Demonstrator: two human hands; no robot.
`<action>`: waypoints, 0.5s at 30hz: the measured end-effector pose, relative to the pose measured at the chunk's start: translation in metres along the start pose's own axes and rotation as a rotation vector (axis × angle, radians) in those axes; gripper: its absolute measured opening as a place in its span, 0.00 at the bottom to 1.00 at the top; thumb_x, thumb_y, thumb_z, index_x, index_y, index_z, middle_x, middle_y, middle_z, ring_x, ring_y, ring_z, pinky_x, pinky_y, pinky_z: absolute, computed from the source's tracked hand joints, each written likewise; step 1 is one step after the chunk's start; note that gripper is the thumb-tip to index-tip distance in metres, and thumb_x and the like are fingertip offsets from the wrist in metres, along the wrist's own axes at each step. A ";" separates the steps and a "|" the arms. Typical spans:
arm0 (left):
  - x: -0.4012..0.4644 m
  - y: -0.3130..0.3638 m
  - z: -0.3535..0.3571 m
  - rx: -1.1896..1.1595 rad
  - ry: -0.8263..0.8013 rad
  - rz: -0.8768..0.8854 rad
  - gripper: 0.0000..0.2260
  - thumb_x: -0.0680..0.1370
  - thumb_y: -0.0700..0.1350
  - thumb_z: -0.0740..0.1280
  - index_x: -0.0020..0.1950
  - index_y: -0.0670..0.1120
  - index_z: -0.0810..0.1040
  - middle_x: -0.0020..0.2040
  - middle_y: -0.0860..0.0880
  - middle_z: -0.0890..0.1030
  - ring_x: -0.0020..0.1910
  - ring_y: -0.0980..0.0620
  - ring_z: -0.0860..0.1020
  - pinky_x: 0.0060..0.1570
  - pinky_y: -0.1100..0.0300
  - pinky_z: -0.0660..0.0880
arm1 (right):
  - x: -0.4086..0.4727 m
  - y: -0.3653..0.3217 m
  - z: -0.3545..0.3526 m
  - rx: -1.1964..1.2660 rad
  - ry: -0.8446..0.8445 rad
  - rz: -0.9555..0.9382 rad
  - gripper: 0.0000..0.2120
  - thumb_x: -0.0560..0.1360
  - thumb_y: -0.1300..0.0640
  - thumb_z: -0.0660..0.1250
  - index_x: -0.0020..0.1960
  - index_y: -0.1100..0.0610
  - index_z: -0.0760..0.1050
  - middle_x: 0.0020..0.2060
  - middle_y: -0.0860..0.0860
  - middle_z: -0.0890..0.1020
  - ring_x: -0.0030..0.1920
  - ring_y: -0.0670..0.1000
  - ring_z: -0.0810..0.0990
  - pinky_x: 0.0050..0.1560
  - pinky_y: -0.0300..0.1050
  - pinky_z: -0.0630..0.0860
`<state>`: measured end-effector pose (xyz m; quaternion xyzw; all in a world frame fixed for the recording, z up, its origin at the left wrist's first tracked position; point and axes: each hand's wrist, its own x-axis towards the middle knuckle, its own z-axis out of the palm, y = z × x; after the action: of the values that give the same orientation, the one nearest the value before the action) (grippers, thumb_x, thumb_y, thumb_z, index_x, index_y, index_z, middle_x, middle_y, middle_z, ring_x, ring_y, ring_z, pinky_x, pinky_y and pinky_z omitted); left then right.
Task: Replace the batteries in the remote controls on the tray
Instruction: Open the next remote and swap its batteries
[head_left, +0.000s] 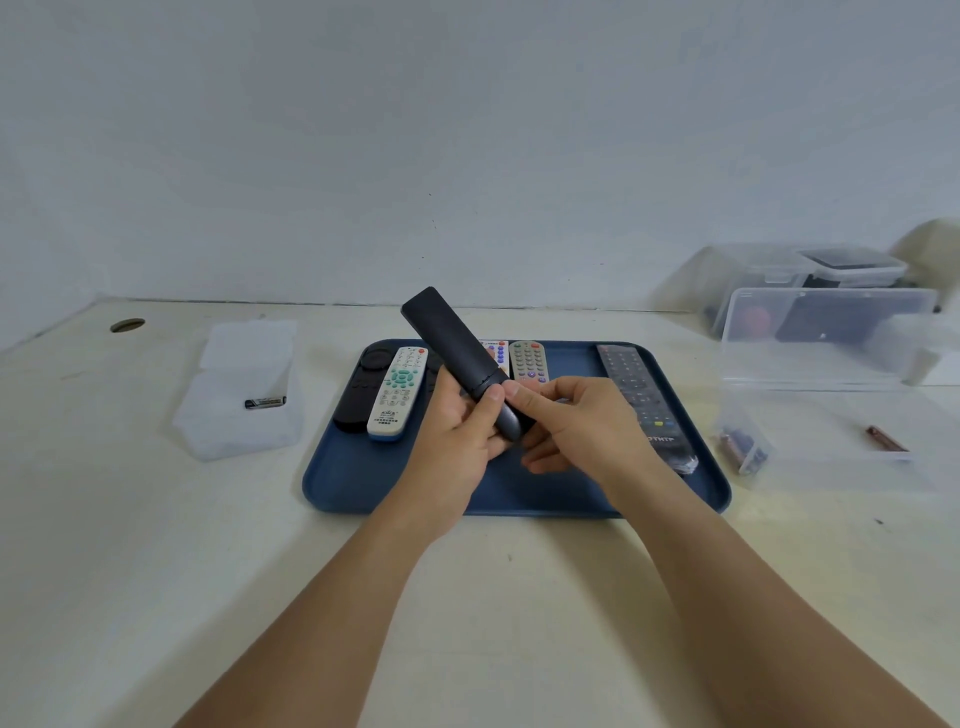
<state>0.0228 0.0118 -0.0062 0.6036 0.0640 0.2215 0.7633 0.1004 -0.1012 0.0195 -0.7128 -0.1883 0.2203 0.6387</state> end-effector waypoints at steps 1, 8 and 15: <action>0.000 0.000 0.000 -0.011 -0.004 -0.002 0.12 0.86 0.38 0.56 0.68 0.48 0.69 0.60 0.43 0.84 0.64 0.47 0.80 0.65 0.46 0.76 | 0.000 0.000 0.000 -0.028 0.000 -0.009 0.19 0.72 0.44 0.75 0.46 0.61 0.80 0.31 0.58 0.83 0.28 0.55 0.82 0.29 0.43 0.79; 0.000 0.006 0.000 -0.147 0.009 -0.050 0.15 0.86 0.39 0.56 0.73 0.43 0.67 0.65 0.37 0.79 0.64 0.43 0.80 0.60 0.47 0.79 | 0.002 0.004 0.001 -0.098 -0.020 -0.076 0.19 0.75 0.45 0.72 0.44 0.63 0.80 0.23 0.51 0.74 0.21 0.46 0.67 0.21 0.36 0.64; -0.005 0.011 0.003 -0.197 0.028 -0.068 0.14 0.86 0.39 0.55 0.72 0.43 0.69 0.62 0.40 0.82 0.60 0.46 0.83 0.51 0.55 0.82 | 0.006 0.011 0.006 -0.093 -0.020 -0.173 0.19 0.74 0.43 0.73 0.34 0.56 0.79 0.29 0.52 0.75 0.33 0.49 0.69 0.35 0.43 0.66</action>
<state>0.0162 0.0093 0.0041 0.5198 0.0732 0.2091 0.8250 0.1022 -0.0938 0.0072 -0.7204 -0.2654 0.1623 0.6198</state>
